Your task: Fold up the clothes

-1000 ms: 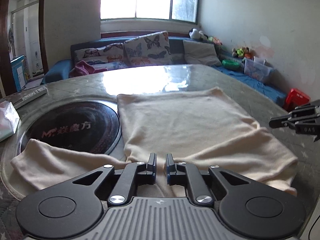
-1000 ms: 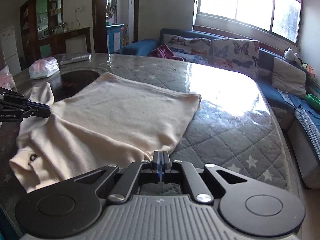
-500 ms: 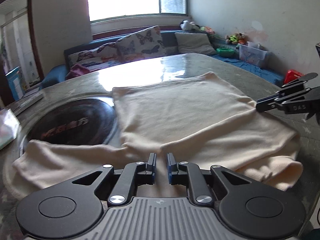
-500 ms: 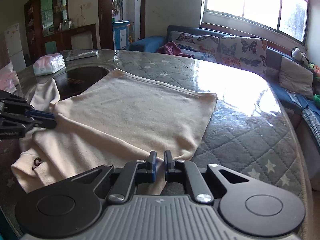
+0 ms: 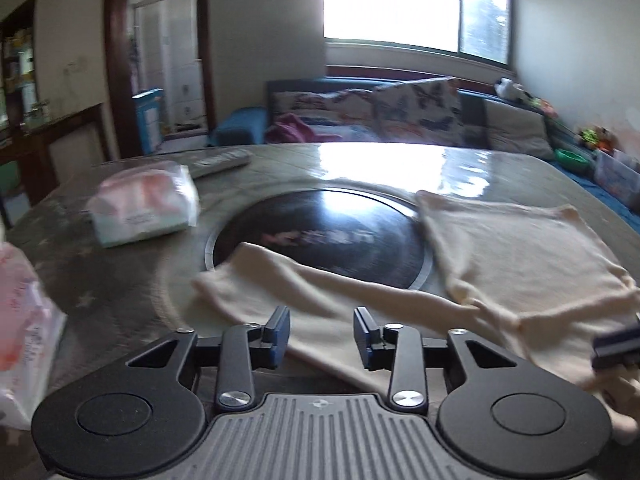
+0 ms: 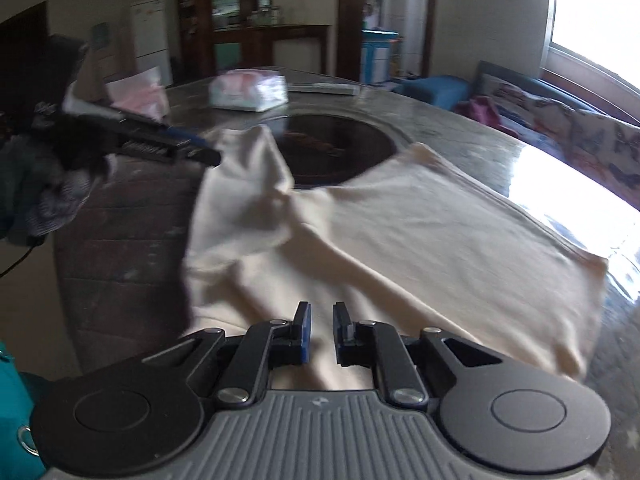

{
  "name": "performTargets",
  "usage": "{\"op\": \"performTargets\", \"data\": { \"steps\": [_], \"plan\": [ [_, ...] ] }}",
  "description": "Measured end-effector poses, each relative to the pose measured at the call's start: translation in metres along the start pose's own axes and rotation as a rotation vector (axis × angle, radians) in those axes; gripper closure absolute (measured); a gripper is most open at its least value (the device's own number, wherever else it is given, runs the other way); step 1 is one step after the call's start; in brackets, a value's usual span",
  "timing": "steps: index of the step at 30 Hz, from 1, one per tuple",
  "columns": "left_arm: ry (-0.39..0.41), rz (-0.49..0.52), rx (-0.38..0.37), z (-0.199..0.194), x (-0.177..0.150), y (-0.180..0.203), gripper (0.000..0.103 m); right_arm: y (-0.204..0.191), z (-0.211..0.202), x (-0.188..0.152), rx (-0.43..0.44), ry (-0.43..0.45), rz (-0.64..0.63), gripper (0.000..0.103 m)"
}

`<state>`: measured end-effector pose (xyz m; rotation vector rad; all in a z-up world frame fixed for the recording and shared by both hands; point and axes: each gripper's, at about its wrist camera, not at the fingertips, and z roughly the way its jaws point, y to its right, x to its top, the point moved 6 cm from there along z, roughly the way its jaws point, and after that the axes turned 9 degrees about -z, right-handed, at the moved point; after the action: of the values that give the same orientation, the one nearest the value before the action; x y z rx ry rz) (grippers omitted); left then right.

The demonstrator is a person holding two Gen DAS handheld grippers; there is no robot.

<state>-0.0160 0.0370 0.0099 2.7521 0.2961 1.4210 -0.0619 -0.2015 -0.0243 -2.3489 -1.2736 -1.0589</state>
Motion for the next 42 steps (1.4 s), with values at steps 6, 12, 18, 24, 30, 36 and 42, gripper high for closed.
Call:
{"op": "performTargets", "data": {
  "steps": [6,12,18,24,30,36,42],
  "plan": [
    [0.017,-0.094,0.124,0.020,0.014,-0.037,0.055,-0.021,0.012,0.009,0.050,-0.003,-0.043,0.089],
    [-0.014,-0.148,0.180,0.050,0.018,-0.057,0.057,-0.009,-0.003,0.008,0.006,0.013,-0.010,0.086],
    [-0.019,-0.180,0.191,0.063,0.018,-0.062,0.074,0.005,-0.020,0.007,-0.042,0.029,0.025,0.085],
    [0.002,-0.248,0.117,0.055,0.028,-0.059,0.098,0.017,-0.036,0.001,-0.089,0.046,0.071,0.085],
    [0.083,-0.225,-0.110,0.006,0.061,0.001,0.099,0.036,-0.058,-0.014,-0.154,0.075,0.151,0.085],
    [0.110,-0.159,-0.373,-0.038,0.073,0.092,0.099,0.051,-0.078,-0.030,-0.218,0.099,0.219,0.085],
    [0.073,-0.094,-0.575,-0.062,0.055,0.170,0.099,0.069,-0.099,-0.055,-0.296,0.112,0.302,0.085]
  ]
}}
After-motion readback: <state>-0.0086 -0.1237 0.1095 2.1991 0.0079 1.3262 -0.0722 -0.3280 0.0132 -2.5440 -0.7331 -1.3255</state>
